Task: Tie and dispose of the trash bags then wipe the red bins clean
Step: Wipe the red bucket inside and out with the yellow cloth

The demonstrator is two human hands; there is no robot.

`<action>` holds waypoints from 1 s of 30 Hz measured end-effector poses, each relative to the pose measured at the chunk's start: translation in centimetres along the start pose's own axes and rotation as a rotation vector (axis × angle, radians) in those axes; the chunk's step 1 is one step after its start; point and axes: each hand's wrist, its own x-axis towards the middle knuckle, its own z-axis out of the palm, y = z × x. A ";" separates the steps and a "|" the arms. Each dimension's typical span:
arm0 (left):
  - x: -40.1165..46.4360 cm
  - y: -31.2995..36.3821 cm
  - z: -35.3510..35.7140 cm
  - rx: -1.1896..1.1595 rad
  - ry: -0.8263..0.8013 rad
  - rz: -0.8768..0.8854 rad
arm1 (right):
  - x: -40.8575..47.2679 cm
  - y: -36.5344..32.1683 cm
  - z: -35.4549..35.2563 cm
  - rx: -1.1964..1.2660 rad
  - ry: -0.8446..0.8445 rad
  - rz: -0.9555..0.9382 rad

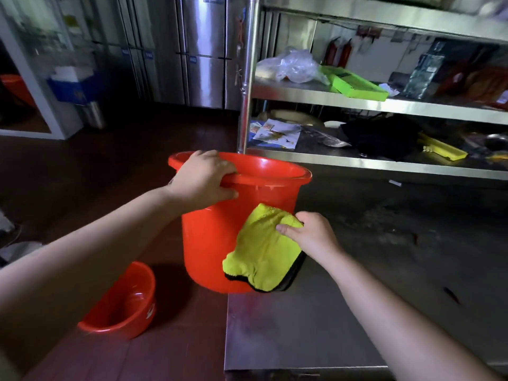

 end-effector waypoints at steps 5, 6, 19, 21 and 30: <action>0.1 2.4 4.7 -0.011 0.079 0.093 | -2.1 1.7 -1.2 -0.097 0.002 0.105; -0.1 2.7 5.5 -0.008 0.088 0.097 | -2.5 2.0 -1.4 -0.130 -0.004 0.114; -5.6 6.7 9.3 -0.398 0.262 0.084 | -7.4 0.2 -2.9 -0.023 -0.020 0.154; -8.2 8.5 10.4 -0.823 0.064 -0.030 | -8.4 -0.4 -3.3 0.087 0.041 0.157; -12.9 12.3 18.3 -1.530 -0.591 -0.772 | -13.9 5.0 -3.3 0.214 0.356 0.521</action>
